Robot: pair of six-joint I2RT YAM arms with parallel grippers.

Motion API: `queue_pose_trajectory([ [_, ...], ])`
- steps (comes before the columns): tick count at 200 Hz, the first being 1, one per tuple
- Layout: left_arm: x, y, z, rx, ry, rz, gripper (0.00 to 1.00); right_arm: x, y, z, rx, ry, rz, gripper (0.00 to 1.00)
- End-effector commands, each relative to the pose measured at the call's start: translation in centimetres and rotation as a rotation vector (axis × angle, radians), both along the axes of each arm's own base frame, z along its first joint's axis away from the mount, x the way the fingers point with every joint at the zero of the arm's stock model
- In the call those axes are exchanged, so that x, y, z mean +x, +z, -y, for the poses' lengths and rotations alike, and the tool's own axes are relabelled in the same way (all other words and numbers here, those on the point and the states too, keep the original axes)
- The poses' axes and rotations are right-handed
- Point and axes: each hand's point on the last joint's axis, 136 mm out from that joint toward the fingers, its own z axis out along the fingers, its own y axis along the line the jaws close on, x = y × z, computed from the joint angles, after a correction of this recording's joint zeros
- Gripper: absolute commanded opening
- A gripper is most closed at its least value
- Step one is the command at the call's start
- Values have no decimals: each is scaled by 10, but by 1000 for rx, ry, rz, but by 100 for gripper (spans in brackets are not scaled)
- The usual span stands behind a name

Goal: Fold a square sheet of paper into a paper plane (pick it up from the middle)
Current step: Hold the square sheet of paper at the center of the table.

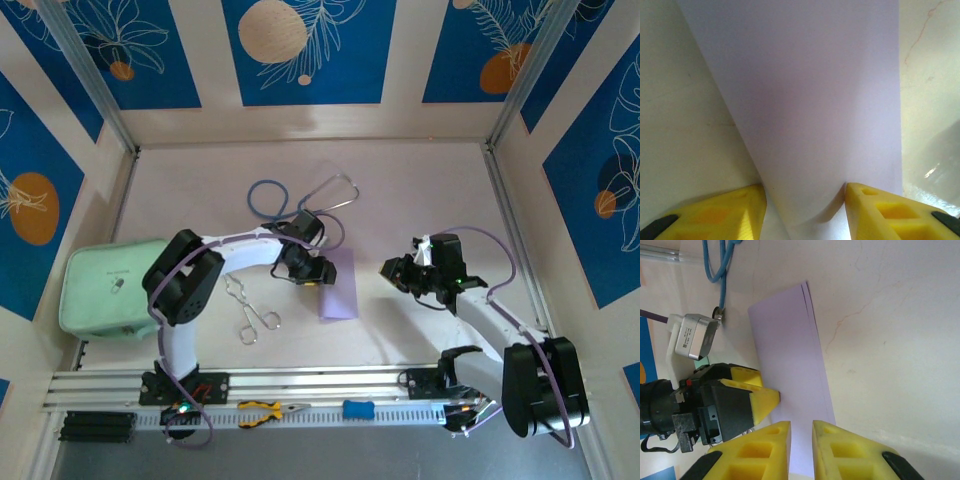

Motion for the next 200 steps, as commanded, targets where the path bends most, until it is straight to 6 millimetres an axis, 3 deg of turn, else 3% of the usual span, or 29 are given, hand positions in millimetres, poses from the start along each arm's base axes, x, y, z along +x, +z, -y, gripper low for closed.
queue_pose_trajectory([
  [1,-8,-20,-10,94,-32,-19,49,-5,-3,-4,18,31,-17,20],
  [52,-7,-28,-9,102,5,-29,51,-8,-16,-10,21,60,-52,19],
  [200,-8,-48,-18,205,-15,-47,53,-8,-24,-16,-5,87,-79,19],
])
